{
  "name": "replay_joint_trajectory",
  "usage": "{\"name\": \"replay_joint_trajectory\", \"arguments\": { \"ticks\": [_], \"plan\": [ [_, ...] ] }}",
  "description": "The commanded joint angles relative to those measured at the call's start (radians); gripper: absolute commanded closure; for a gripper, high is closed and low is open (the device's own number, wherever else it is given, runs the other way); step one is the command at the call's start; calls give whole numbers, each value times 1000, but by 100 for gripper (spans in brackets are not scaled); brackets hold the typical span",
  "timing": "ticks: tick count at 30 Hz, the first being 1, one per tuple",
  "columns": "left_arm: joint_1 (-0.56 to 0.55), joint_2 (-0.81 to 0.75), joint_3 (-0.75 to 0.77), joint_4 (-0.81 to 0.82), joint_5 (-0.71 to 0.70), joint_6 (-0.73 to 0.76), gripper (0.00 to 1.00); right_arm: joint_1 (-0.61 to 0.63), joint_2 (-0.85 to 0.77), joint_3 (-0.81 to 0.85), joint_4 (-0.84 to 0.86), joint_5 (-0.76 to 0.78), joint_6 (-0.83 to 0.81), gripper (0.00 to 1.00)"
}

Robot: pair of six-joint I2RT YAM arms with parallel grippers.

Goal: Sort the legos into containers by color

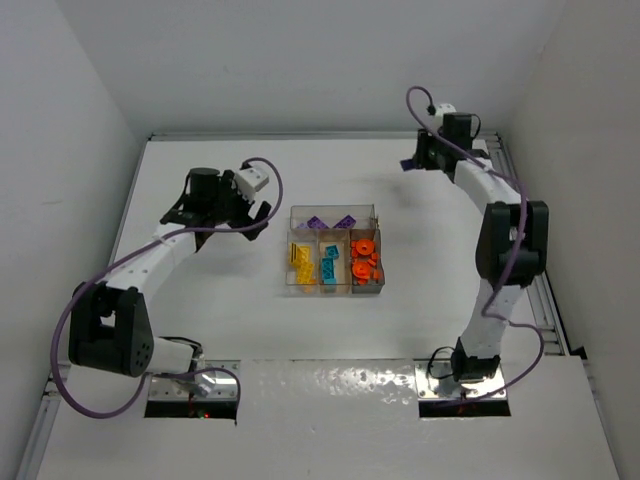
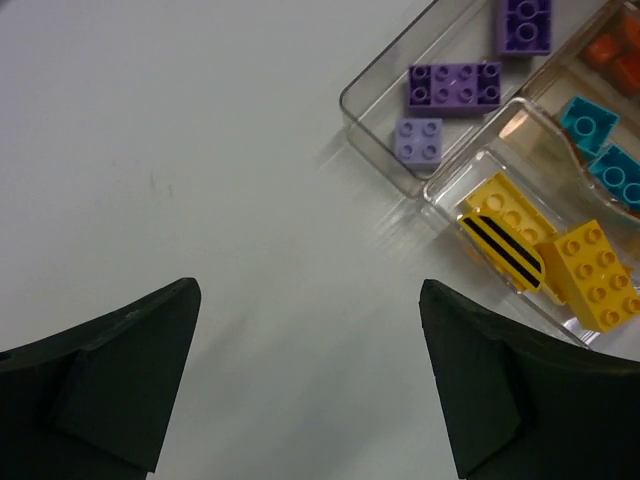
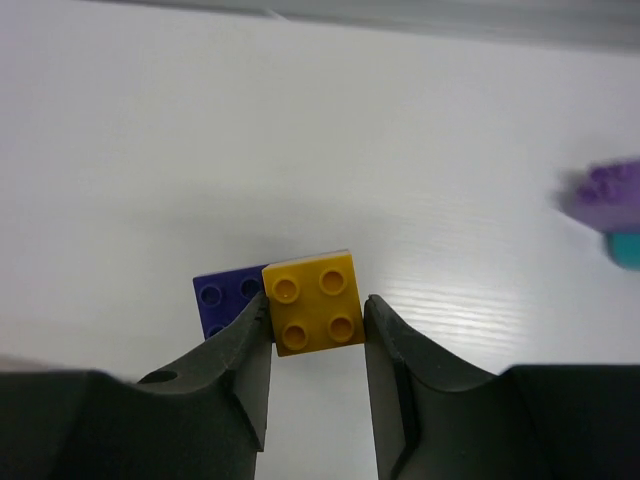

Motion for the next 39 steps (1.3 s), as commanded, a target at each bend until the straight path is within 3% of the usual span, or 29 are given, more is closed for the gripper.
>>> {"name": "replay_joint_trajectory", "arguments": {
  "ticks": [1, 7, 13, 18, 22, 39],
  "plan": [
    [-55, -26, 69, 38, 145, 196, 10, 162, -212, -80, 81, -15, 28, 100],
    [-164, -34, 69, 146, 151, 201, 2, 413, -390, -273, 176, -38, 234, 100],
    [-187, -51, 29, 294, 234, 194, 5, 538, -451, -286, 168, -8, 273, 100],
    [-195, -43, 10, 369, 337, 161, 11, 582, -502, -336, 185, 35, 324, 100],
    [-217, -36, 10, 392, 339, 166, 11, 630, -537, -402, 250, 100, 368, 100],
    [-266, -6, 36, 404, 288, 95, 28, 648, -547, -430, 282, 92, 403, 100]
  ]
}}
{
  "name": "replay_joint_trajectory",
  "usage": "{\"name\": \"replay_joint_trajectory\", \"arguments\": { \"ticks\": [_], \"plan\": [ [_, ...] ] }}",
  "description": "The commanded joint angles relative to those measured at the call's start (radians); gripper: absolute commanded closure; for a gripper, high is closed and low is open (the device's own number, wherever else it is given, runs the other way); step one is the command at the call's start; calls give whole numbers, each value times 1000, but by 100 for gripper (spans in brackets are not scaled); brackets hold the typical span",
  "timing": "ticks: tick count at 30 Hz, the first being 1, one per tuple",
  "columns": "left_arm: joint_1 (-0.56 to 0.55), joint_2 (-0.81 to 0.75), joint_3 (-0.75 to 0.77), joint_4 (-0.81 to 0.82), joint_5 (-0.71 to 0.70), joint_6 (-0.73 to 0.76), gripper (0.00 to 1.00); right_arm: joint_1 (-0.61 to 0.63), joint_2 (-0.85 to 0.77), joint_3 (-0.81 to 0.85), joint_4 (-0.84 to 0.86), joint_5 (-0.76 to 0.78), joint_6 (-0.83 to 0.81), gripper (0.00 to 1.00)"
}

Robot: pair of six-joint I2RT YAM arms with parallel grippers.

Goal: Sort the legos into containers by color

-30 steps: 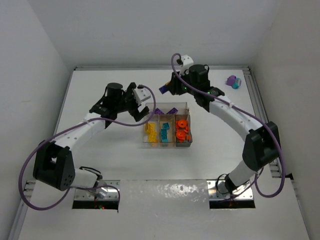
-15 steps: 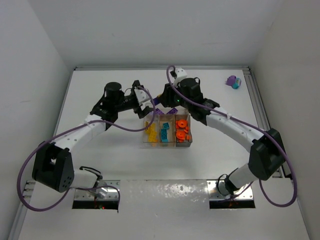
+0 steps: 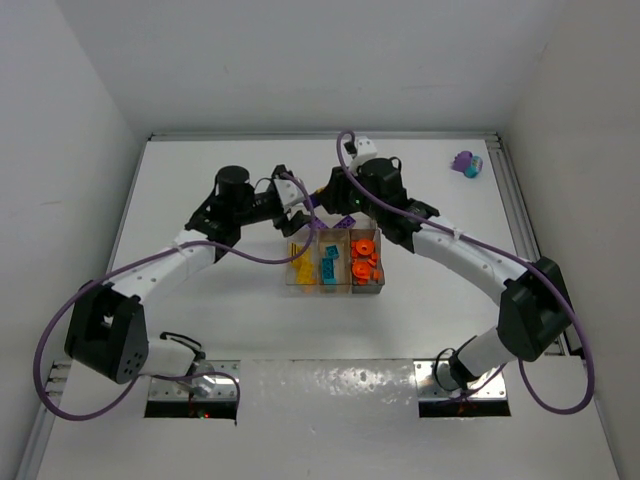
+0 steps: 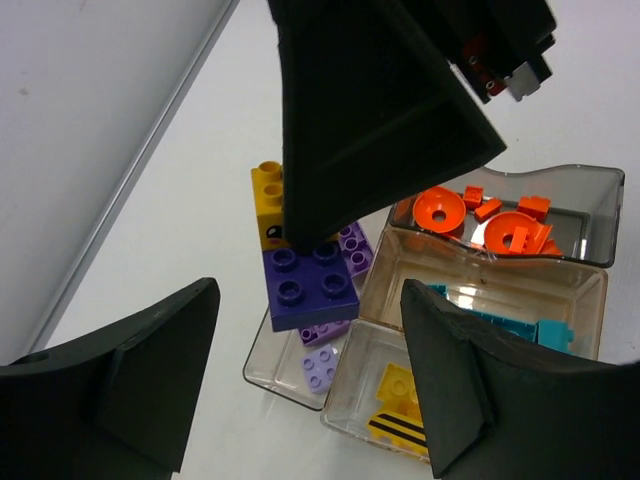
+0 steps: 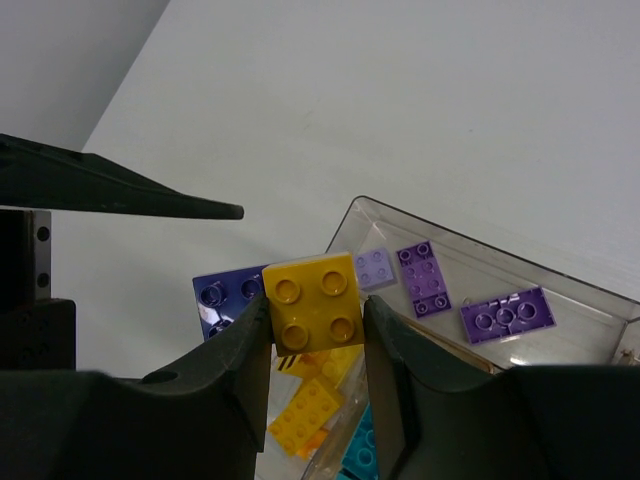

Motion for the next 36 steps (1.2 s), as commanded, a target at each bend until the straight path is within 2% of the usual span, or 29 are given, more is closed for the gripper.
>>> {"name": "replay_joint_trajectory", "arguments": {
  "ticks": [1, 4, 10, 12, 13, 15, 19, 23, 28, 30, 33, 35, 36],
  "plan": [
    [-25, 11, 25, 67, -2, -30, 30, 8, -34, 5, 66, 12, 21, 100],
    [-28, 17, 25, 69, -16, -35, 35, 11, -29, 11, 70, 10, 25, 100],
    [-37, 28, 34, 70, -59, -38, 67, 19, -25, 18, 78, 3, 28, 100],
    [-39, 28, 33, 81, -68, -55, 73, 20, -22, 21, 81, 2, 28, 100],
    [-39, 28, 33, 90, -95, -69, 84, 19, -20, 23, 81, 2, 28, 100],
    [-42, 28, 36, 110, -146, -113, 100, 20, -13, 28, 75, 2, 27, 100],
    [-46, 37, 30, 49, -226, -75, 100, 19, -14, 35, 55, 3, 31, 100],
    [-43, 66, -1, -52, -419, -60, 100, -2, -45, 93, -11, 90, -38, 100],
    [-8, 45, -30, -89, -430, -104, 100, -114, -130, 101, -40, 122, -44, 100],
    [-8, 37, -24, -71, -427, -130, 100, -118, -149, 87, -42, 148, -64, 100],
    [-7, 34, 10, -39, -442, -208, 100, -119, -149, 60, -49, 118, -65, 100],
    [3, 36, 40, -16, -486, -251, 100, -105, -102, 49, -59, -9, -85, 100],
    [9, 39, 53, -8, -510, -303, 100, -90, -79, 55, -128, -54, -108, 100]
  ]
}}
